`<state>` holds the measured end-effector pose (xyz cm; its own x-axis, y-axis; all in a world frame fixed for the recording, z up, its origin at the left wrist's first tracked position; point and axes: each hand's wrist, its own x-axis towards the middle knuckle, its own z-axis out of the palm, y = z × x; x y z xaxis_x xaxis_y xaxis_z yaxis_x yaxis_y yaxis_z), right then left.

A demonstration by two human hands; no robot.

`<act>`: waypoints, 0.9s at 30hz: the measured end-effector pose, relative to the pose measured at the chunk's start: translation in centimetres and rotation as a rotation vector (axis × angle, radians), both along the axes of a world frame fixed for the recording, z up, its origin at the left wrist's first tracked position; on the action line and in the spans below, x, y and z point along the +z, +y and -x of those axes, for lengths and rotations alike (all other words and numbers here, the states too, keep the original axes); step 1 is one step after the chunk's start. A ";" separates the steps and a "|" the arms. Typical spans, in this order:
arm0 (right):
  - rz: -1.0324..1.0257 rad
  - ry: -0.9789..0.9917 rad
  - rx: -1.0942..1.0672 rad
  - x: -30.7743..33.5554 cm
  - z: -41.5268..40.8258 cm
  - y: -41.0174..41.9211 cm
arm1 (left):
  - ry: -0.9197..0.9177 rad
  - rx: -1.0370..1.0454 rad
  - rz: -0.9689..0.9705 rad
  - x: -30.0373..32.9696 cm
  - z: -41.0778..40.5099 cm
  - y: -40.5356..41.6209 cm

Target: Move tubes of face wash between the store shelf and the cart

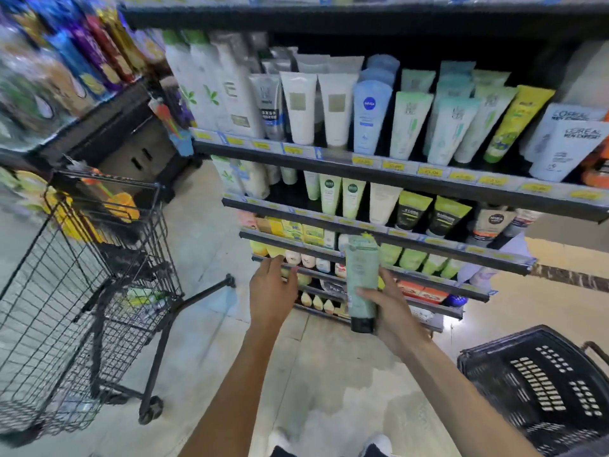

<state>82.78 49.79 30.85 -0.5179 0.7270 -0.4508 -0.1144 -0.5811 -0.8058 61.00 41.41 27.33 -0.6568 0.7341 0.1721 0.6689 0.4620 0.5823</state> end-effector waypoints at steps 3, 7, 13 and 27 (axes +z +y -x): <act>-0.075 -0.021 0.021 0.5 4.1 -1.7 | 0.002 -0.027 -0.013 0.1 3.4 -2.6; -0.090 -0.022 0.005 0.6 9.3 -4.2 | 0.050 -0.085 -0.018 -0.2 7.9 -5.7; -0.100 -0.028 -0.065 -0.2 15.3 -5.8 | 0.065 -0.170 0.032 -1.4 13.4 -7.2; -0.064 -0.081 -0.116 -4.1 22.6 1.1 | 0.234 -0.330 0.111 -2.5 23.2 4.6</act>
